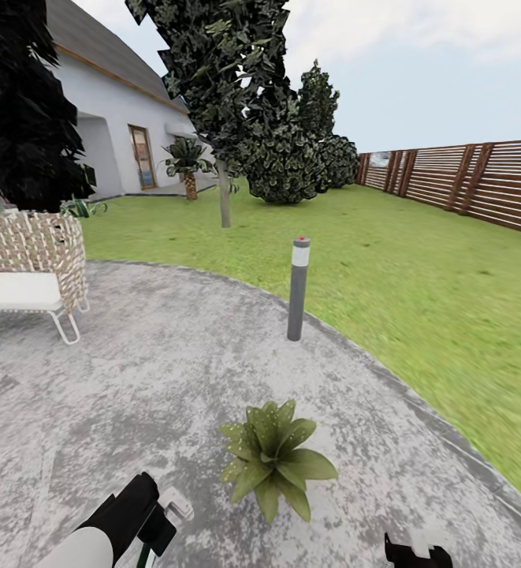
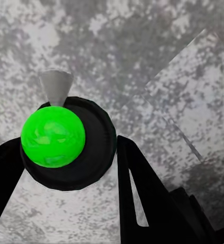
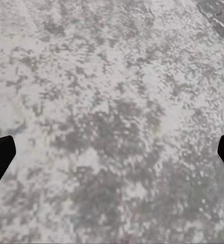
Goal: Pick up the pesticide atomizer in the garden and spray insectifuge to fully cover both potted plants in the garden.
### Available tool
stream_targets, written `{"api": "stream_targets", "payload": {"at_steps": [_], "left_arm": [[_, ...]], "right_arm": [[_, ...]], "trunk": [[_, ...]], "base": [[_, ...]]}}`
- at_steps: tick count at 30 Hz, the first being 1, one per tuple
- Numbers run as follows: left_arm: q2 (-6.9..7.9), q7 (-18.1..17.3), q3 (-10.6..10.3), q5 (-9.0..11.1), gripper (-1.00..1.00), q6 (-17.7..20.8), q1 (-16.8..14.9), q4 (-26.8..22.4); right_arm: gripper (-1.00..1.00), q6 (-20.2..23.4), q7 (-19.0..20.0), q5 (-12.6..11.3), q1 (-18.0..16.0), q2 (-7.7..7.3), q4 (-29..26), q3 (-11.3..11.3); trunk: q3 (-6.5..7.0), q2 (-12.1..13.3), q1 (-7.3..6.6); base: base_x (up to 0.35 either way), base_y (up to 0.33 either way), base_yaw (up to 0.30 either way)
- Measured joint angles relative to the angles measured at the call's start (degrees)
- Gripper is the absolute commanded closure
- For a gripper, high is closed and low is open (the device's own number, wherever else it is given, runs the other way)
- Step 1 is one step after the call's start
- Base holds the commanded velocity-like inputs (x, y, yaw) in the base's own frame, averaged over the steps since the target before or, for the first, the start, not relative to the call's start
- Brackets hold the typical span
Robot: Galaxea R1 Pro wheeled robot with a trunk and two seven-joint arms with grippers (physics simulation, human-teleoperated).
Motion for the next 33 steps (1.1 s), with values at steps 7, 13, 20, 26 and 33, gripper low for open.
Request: {"api": "stream_targets", "payload": {"at_steps": [7, 13, 20, 26, 33], "left_arm": [[-0.08, 0.0, -0.05, 0.01, 1.0, -0.02, 0.0, 0.01], [-0.13, -0.02, -0.07, 0.01, 1.0, -0.04, 0.0, 0.01], [0.01, -0.81, -0.57, -0.36, 1.0, 0.65, -0.74, -0.12], [-0.12, -11.47, -0.8, -8.75, 1.0, 1.14, -1.14, -0.28], [-0.06, -11.54, -0.9, -9.23, 1.0, 1.17, -0.66, -0.07]], "right_arm": [[-1.0, 0.0, 0.05, -0.06, 0.0, 0.1, -0.01, 0.01], [-1.0, 0.01, 0.0, -0.08, 0.0, 0.22, -0.01, 0.01], [-1.0, 0.01, 0.01, -0.08, 0.0, 0.4, 0.1, 0.0], [-1.0, 0.01, 0.01, -0.09, 0.0, 0.31, 0.01, 0.0], [-1.0, 0.01, -0.08, -0.09, 0.0, 0.4, 0.09, 0.0]], "trunk": [[0.0, 0.0, 0.0], [0.0, 0.0, 0.01], [0.0, 0.0, 0.01], [0.0, 0.0, 0.01], [0.0, 0.0, 0.01]], "base": [[0.146, -0.193, 0.0], [0.098, -0.253, 0.024], [-0.022, -0.094, 0.147], [0.0, 0.0, 0.001], [0.0, -0.005, 0.184]]}}
